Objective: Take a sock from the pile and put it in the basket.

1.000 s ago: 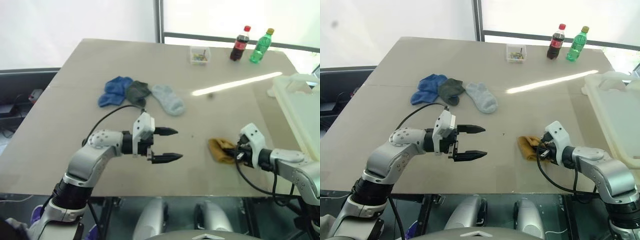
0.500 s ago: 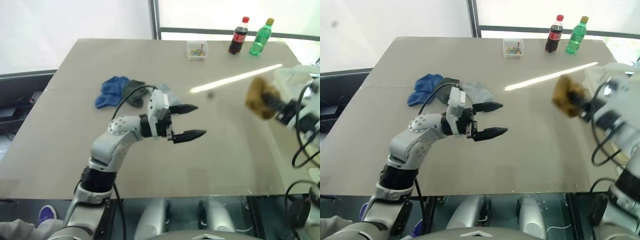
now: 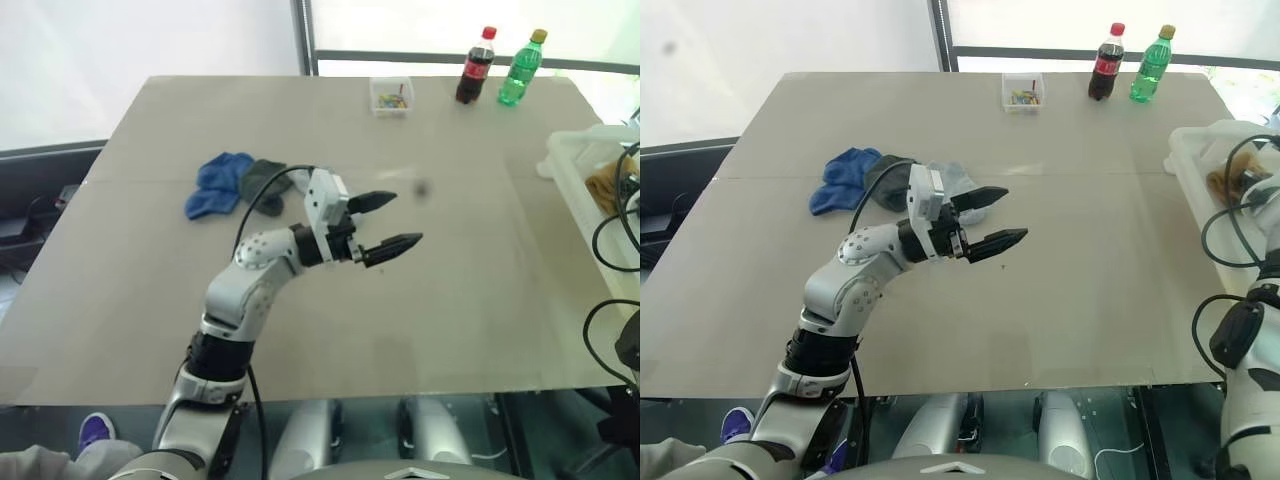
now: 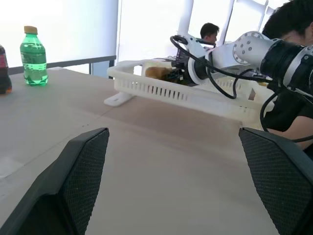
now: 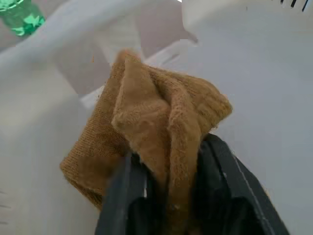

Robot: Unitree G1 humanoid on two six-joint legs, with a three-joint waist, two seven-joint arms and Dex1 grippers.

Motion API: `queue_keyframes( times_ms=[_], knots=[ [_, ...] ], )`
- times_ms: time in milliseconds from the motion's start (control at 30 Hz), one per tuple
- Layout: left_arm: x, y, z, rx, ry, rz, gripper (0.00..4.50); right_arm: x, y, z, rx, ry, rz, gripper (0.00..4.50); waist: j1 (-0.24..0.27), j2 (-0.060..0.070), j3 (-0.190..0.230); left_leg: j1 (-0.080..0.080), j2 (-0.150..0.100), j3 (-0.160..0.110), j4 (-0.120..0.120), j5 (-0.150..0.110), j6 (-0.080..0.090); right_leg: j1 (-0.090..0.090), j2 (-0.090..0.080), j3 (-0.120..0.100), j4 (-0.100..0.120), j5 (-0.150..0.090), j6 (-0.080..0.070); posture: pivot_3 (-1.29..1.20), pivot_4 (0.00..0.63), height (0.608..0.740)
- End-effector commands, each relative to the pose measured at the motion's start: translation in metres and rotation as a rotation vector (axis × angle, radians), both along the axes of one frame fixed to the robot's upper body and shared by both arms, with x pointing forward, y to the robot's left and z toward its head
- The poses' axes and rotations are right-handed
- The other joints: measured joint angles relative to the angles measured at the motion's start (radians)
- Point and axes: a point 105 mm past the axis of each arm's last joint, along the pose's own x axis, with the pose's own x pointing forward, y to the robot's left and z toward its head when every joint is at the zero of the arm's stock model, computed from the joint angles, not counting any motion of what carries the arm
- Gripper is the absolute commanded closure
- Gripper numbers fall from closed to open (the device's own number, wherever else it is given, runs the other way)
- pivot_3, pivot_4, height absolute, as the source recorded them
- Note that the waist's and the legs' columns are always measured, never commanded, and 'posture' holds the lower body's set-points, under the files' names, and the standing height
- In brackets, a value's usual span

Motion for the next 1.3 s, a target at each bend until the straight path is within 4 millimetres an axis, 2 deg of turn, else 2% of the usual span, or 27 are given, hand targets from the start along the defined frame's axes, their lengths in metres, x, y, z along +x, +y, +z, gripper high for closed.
queue_keyframes(
  times_ms=[33, 167, 200, 333, 500, 600, 733, 833, 900, 967, 1067, 1167, 1233, 1300],
  knots=[
    [-0.008, 0.0, 0.011, -0.02, -0.051, 0.005, 0.0, -0.002, -0.014, 0.019, -0.052, -0.037, -0.024, 2.07, 0.0, 0.0, 0.0, 0.0, 0.0, 0.0, 0.0, 0.0, 0.0, 0.0, 0.0, 0.0, 0.0, 0.0, 0.0, 0.0, 0.15, 0.729],
    [-0.008, 0.001, 0.008, -0.011, -0.034, 0.008, 0.0, -0.001, -0.01, 0.027, -0.027, -0.064, 0.018, 0.21, -0.001, 0.0, 0.0, 0.0, 0.0, 0.0, 0.0, 0.0, 0.0, 0.0, 0.0, 0.0, 0.0, 0.0, 0.0, 0.0, 0.15, 0.729],
    [-0.008, 0.002, 0.008, -0.01, -0.032, 0.008, 0.0, -0.002, -0.009, 0.029, -0.02, -0.072, 0.03, 0.07, -0.002, 0.0, 0.0, 0.0, 0.0, 0.0, 0.0, 0.0, 0.0, 0.0, 0.0, 0.001, 0.0, 0.0, 0.0, 0.0, 0.15, 0.729],
    [-0.007, 0.002, 0.007, -0.004, -0.02, -0.001, 0.0, -0.01, -0.003, 0.034, 0.002, -0.119, 0.093, 0.07, 0.003, 0.0, 0.0, 0.0, 0.0, 0.0, 0.0, 0.0, 0.0, 0.0, 0.0, 0.0, 0.0, 0.0, 0.0, 0.0, 0.15, 0.729],
    [-0.007, 0.002, 0.008, 0.008, -0.019, -0.039, 0.0, -0.039, 0.01, 0.037, -0.063, -0.161, 0.133, 0.07, 0.012, 0.0, 0.0, -0.004, 0.0, -0.003, 0.002, 0.0, 0.0, -0.001, 0.0, -0.002, 0.0, 0.0, 0.001, 0.0, 0.15, 0.729],
    [-0.007, 0.001, 0.01, 0.009, -0.02, -0.068, 0.0, -0.056, 0.022, 0.045, -0.098, -0.218, 0.156, 0.07, 0.011, 0.001, 0.0, -0.004, 0.0, -0.003, 0.003, 0.0, 0.0, -0.001, -0.001, -0.002, 0.0, 0.001, 0.002, 0.0, 0.15, 0.729],
    [-0.006, 0.004, 0.01, 0.019, -0.005, -0.076, 0.0, -0.071, 0.061, 0.061, -0.198, -0.335, 0.292, 0.07, 0.007, 0.001, -0.001, -0.003, 0.0, -0.003, 0.003, -0.001, 0.002, -0.001, 0.0, -0.002, 0.001, 0.001, 0.002, 0.0, 0.15, 0.729],
    [-0.003, 0.023, 0.001, 0.078, -0.02, 0.017, 0.0, -0.083, 0.126, 0.073, -0.266, -0.479, 0.542, 0.07, 0.0, 0.001, -0.001, -0.001, 0.002, -0.003, 0.003, -0.002, 0.003, 0.0, 0.002, -0.001, 0.001, 0.001, 0.002, 0.0, 0.15, 0.729],
    [-0.005, 0.041, -0.006, 0.064, -0.012, 0.061, 0.0, -0.09, 0.163, 0.06, -0.298, -0.467, 0.676, 0.07, -0.007, 0.002, -0.001, 0.0, 0.002, -0.003, 0.002, -0.002, 0.004, 0.0, 0.003, 0.001, 0.002, 0.001, 0.002, 0.0, 0.15, 0.729],
    [-0.005, 0.055, -0.011, 0.078, -0.024, 0.122, 0.0, -0.093, 0.18, 0.047, -0.351, -0.43, 0.728, 0.07, -0.01, 0.001, -0.001, 0.001, 0.003, -0.003, 0.001, -0.003, 0.004, 0.0, 0.004, 0.001, 0.002, 0.001, 0.002, 0.0, 0.15, 0.729],
    [-0.01, 0.087, -0.017, 0.094, 0.07, 0.165, 0.0, -0.103, 0.21, 0.01, -0.483, -0.319, 0.92, 0.07, -0.004, 0.001, -0.001, 0.001, 0.002, -0.003, 0.002, -0.003, 0.004, 0.0, 0.003, 0.001, 0.001, 0.001, 0.002, 0.0, 0.15, 0.729],
    [-0.014, 0.108, -0.021, 0.133, 0.09, 0.23, 0.0, -0.114, 0.219, -0.012, -0.465, -0.277, 1.03, 0.07, 0.002, 0.001, -0.001, 0.001, 0.002, -0.003, 0.003, -0.003, 0.004, 0.0, 0.001, 0.001, 0.001, 0.001, 0.002, 0.0, 0.15, 0.729],
    [-0.019, 0.121, -0.021, 0.145, 0.103, 0.268, 0.0, -0.123, 0.221, -0.028, -0.484, -0.222, 1.101, 0.07, 0.006, 0.001, -0.001, 0.001, 0.001, -0.002, 0.003, -0.002, 0.002, 0.0, 0.001, 0.001, 0.001, 0.001, 0.002, 0.0, 0.15, 0.729],
    [-0.025, 0.131, -0.022, 0.164, 0.108, 0.299, 0.0, -0.13, 0.219, -0.035, -0.493, -0.2, 1.128, 0.07, 0.01, 0.0, -0.001, 0.001, 0.001, -0.003, 0.003, -0.001, 0.001, 0.001, 0.001, 0.001, 0.001, 0.001, 0.001, 0.0, 0.15, 0.729]
  ],
)
